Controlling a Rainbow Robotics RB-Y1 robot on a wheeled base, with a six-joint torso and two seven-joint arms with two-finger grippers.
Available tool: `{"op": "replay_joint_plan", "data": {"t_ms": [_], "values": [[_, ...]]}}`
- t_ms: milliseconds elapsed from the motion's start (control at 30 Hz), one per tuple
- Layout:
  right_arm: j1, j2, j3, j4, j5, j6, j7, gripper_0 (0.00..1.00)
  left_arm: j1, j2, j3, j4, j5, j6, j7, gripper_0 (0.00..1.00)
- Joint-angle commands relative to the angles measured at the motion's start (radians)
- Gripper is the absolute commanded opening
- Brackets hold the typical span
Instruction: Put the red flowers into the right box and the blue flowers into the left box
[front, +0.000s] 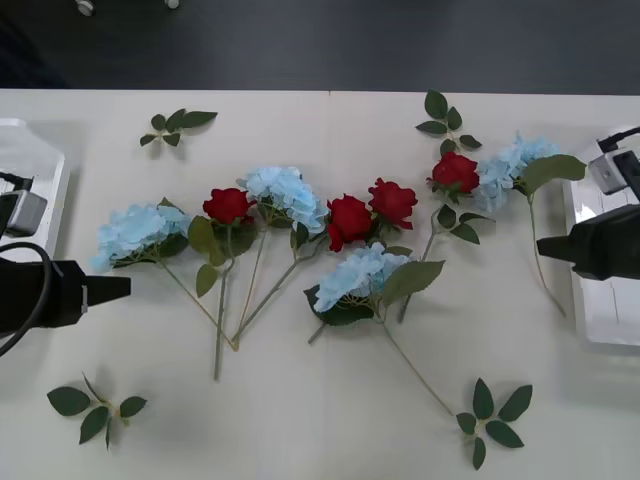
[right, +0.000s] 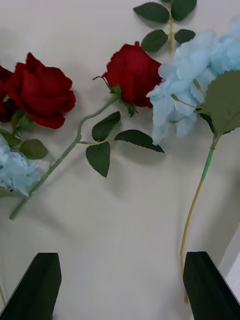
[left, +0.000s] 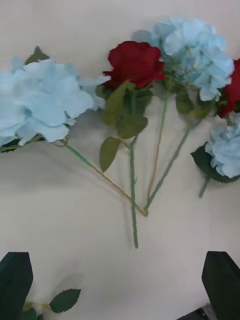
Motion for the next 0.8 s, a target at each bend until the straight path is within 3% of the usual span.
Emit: {"op": "replay_joint_plan", "data": {"t_ms": [33,400,800], "values": [[-0.016,-0.011,0.030,-0.013,0.079,-0.013,-0.089,0.72,0.004,0.008,-0.042,-0.025,-0.107,-0.017,0.190,1.00],[-0.017,-0.009,0.170,0.013,0.257,-0.091,-0.188,0.72,-0.031,0.007,-0.172,-0.002,-0.366,-0.044,0.451,1.00],[-0.073,-0.005,0.197,0.134,0.364,-0.144,-0.222,0.72,-0.174,-0.068,-0.307,0.194,-0.590,-0.126,0.552,1.00]]}}
